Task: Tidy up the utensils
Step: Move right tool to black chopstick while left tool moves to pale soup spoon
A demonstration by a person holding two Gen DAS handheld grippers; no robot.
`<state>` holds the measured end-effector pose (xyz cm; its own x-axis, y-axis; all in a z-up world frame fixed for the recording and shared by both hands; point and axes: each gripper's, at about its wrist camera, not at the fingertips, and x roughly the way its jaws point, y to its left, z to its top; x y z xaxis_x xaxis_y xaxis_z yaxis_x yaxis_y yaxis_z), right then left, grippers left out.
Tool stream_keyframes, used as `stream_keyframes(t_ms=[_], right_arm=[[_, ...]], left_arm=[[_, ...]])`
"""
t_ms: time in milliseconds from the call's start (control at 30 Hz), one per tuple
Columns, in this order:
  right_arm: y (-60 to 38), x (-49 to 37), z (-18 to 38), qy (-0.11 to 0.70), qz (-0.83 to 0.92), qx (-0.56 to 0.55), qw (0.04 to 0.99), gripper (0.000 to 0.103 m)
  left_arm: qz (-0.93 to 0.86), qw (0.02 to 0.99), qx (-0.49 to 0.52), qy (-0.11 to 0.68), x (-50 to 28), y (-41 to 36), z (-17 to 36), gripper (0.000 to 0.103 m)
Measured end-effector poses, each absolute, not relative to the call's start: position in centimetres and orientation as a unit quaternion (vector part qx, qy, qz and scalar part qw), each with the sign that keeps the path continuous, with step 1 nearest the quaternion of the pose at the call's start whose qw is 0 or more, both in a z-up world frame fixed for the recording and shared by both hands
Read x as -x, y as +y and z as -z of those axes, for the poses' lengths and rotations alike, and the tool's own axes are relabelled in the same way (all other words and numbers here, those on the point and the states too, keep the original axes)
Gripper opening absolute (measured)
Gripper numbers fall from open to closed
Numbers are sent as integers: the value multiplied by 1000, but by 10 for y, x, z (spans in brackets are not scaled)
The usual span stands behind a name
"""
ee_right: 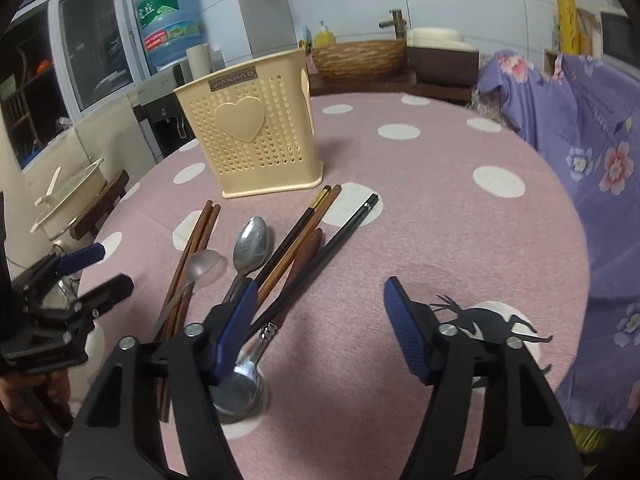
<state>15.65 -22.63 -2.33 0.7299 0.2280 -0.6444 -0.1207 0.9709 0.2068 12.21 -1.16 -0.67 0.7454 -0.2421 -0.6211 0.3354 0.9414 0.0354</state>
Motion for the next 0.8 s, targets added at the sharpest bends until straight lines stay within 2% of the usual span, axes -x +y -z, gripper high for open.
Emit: stream_keyframes(t_ms=[167, 333, 433, 633, 800], right_arm=[[-237, -186, 28, 395, -96, -127, 905, 44], [-242, -215, 33, 430, -88, -146, 887, 33], [-242, -233, 35, 442, -76, -145, 882, 32], [-236, -263, 41, 470, -45, -135, 871, 23], [-231, -274, 45, 485, -37, -135, 863, 21]], left_arm=[[178, 919, -101, 337, -130, -26, 10, 71], [185, 914, -96, 348, -132, -30, 14, 66], [182, 914, -87, 351, -131, -27, 16, 66], [167, 920, -86, 345, -133, -21, 15, 66], [172, 918, -92, 344, -137, -23, 14, 66]])
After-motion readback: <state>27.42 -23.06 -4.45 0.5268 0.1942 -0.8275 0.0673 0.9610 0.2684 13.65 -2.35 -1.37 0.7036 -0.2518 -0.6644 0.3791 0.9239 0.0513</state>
